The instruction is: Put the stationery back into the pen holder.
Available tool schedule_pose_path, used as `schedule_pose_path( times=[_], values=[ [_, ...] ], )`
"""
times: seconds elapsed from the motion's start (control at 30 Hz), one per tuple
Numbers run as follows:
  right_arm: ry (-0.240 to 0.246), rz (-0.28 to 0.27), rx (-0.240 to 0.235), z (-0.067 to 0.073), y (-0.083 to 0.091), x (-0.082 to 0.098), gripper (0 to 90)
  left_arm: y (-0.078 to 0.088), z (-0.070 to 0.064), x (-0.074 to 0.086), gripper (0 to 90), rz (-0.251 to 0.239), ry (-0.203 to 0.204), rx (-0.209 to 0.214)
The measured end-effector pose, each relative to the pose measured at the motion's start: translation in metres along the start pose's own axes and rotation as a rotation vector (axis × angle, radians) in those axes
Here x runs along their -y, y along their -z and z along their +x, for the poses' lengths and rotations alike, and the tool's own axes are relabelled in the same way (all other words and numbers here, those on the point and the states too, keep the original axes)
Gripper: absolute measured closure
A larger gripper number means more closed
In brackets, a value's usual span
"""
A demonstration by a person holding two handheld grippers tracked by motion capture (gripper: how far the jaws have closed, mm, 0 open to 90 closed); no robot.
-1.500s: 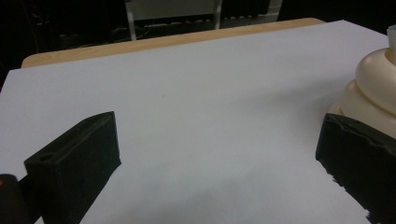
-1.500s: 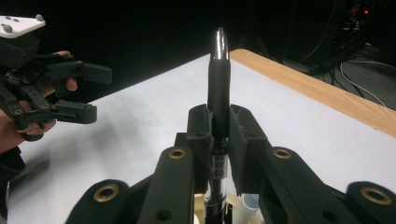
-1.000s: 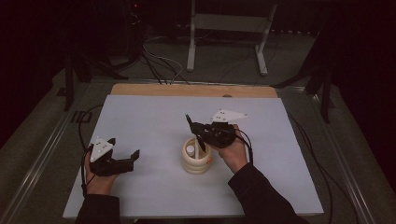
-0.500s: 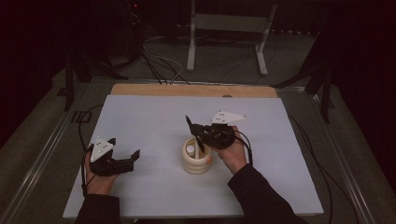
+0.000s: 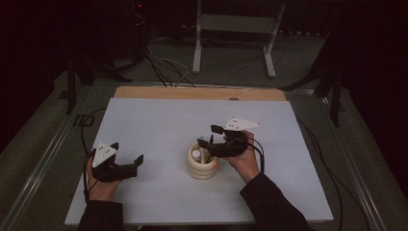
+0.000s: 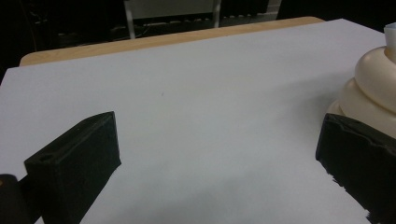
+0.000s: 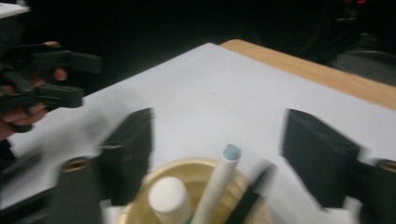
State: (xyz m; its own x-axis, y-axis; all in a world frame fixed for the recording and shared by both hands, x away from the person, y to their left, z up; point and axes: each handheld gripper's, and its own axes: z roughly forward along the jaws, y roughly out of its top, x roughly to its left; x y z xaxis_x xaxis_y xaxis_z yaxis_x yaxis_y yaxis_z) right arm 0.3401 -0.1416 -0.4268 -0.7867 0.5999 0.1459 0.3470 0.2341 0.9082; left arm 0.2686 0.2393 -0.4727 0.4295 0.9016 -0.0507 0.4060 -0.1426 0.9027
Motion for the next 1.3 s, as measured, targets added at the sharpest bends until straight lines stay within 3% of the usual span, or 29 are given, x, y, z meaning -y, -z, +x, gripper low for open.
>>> schedule_pose_path(
  times=[0.2, 0.63, 0.8, 0.97, 1.3],
  values=[
    [0.023, 0.022, 0.081, -0.007, 0.02, 0.009, 3.7, 0.004, 0.002, 0.0, 0.2, -0.015, 0.009, -0.004],
    [0.037, 0.002, 0.238, -0.033, 0.086, 0.049, 0.1, 0.011, 0.001, -0.003, 0.2, -0.057, 0.013, -0.003],
    [0.003, -0.011, 0.288, -0.046, 0.108, 0.072, 0.0, 0.015, 0.001, -0.003, 0.2, -0.084, 0.013, 0.005],
    [-0.064, -0.035, 0.311, -0.058, 0.124, 0.093, 0.0, 0.018, 0.0, -0.003, 0.2, -0.12, 0.005, 0.01],
    [-0.069, -0.06, 0.362, -0.062, 0.136, 0.111, 0.0, 0.019, 0.001, -0.002, 0.2, -0.131, -0.001, -0.011]
  ],
)
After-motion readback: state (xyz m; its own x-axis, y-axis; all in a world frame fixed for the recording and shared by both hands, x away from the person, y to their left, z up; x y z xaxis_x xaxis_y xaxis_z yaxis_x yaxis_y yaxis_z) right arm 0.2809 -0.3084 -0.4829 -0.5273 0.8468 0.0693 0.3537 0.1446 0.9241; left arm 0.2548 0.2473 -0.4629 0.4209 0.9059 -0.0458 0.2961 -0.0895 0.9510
